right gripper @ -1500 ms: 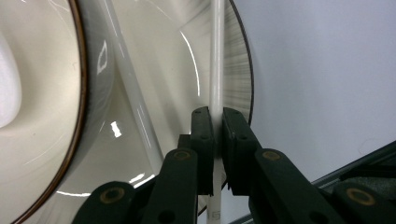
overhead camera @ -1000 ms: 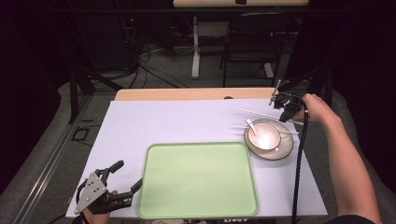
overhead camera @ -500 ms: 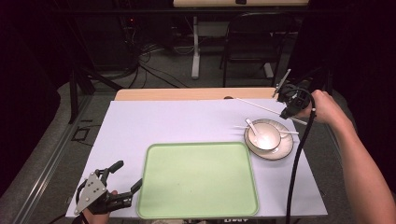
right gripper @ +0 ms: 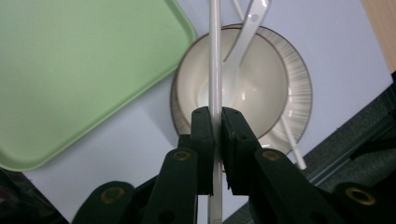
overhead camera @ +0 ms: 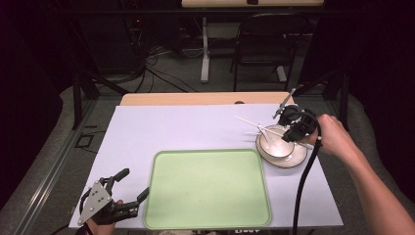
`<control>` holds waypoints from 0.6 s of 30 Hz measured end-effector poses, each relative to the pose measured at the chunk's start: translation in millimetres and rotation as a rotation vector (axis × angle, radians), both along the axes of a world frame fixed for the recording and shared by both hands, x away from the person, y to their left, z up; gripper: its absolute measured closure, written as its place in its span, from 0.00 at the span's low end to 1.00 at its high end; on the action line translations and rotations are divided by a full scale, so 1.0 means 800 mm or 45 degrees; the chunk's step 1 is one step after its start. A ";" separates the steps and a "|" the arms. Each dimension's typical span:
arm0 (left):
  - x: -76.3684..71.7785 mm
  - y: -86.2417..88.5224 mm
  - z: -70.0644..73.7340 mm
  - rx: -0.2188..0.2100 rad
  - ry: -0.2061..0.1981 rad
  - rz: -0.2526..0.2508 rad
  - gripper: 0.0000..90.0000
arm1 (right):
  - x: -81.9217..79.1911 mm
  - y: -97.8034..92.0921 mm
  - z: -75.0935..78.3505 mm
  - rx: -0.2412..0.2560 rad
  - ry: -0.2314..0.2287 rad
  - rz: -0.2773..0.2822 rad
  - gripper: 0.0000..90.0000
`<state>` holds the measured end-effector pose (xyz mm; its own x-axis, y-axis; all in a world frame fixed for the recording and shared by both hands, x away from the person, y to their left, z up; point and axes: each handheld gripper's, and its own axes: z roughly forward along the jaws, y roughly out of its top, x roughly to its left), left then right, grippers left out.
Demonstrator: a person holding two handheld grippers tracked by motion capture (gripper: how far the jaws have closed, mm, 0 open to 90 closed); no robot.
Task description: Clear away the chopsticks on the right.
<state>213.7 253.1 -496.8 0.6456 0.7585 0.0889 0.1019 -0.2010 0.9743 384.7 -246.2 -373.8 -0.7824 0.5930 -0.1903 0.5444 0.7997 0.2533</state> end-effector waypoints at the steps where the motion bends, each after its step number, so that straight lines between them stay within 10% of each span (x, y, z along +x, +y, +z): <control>1: 0.000 0.000 0.000 0.001 -0.001 -0.002 0.17 | -0.005 0.002 -0.001 0.006 0.004 -0.003 0.93; 18: 0.000 0.000 0.000 0.005 -0.004 -0.007 0.17 | -0.075 0.018 -0.077 0.199 0.051 -0.162 0.93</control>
